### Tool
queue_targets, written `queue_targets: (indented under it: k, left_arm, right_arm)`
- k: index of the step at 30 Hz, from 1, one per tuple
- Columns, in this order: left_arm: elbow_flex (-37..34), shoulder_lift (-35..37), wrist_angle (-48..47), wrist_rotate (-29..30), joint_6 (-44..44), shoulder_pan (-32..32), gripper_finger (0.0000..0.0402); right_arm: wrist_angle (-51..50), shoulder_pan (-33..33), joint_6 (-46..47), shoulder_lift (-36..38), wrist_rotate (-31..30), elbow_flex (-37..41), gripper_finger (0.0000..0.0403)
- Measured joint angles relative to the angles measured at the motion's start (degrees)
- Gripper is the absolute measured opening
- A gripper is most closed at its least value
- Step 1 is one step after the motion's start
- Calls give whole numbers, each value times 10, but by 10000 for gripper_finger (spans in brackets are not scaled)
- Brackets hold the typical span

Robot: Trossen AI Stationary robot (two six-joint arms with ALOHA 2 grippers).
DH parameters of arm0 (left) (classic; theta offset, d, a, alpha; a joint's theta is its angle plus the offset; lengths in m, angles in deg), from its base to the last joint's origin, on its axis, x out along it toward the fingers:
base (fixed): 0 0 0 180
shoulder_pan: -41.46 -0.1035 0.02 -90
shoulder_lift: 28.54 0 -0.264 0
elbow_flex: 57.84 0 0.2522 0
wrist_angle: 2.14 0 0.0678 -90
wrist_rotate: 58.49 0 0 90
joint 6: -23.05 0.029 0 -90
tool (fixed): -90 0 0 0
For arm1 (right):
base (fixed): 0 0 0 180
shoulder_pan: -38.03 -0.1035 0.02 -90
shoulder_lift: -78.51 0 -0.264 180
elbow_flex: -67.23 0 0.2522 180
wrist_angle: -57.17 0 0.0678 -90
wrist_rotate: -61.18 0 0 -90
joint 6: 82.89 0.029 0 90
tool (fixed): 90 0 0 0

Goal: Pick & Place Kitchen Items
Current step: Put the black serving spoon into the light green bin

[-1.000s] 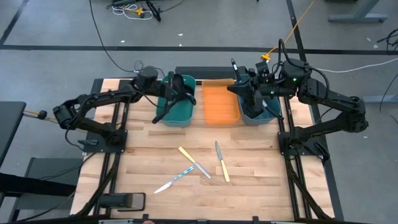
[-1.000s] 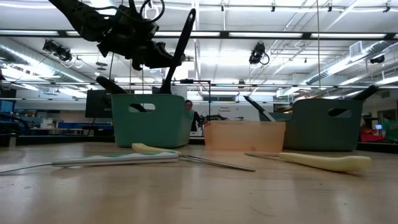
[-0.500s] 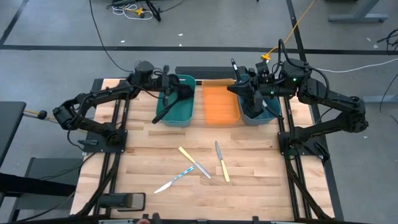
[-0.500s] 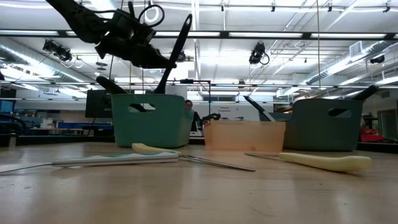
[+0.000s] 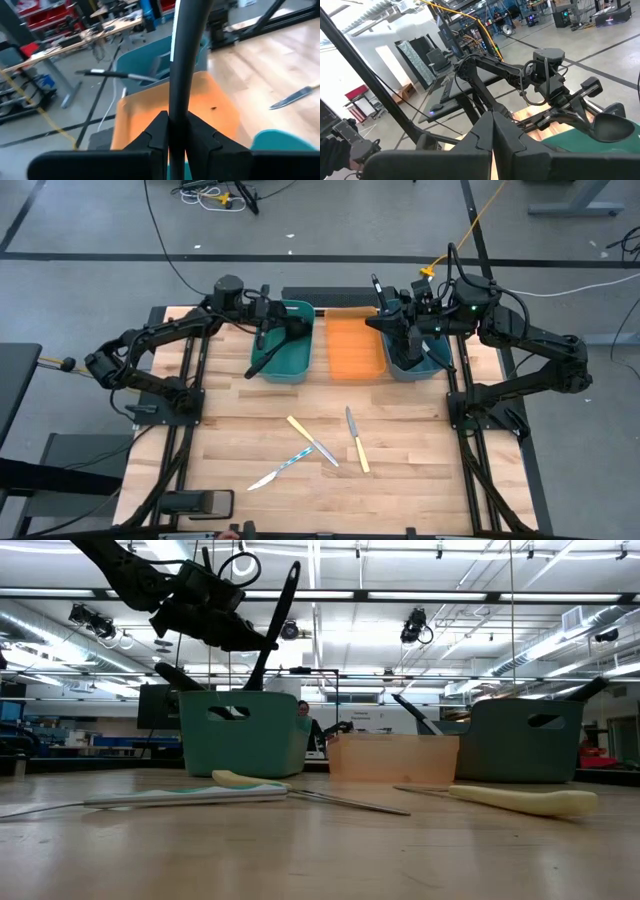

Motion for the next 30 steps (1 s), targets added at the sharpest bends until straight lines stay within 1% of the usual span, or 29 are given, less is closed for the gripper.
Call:
queue_targets:
  k: [2,8,15,20,26,30]
  left_arm:
    - [0,0,0,-16,-1,0,44]
    - [0,0,-3,-16,-1,0,58]
    - [0,0,-16,-15,7,0,47]
    - [0,0,-20,-15,9,0,62]
    - [-6,-1,-43,-9,39,0,45]
    - [-22,-1,-44,4,43,0,48]
  right_arm:
    - [0,0,0,0,0,0,4]
    - [0,0,0,0,0,0,4]
    - [0,0,3,0,0,0,4]
    - [0,0,5,0,0,0,4]
    - [0,0,5,0,0,0,4]
    - [0,0,1,0,0,0,4]
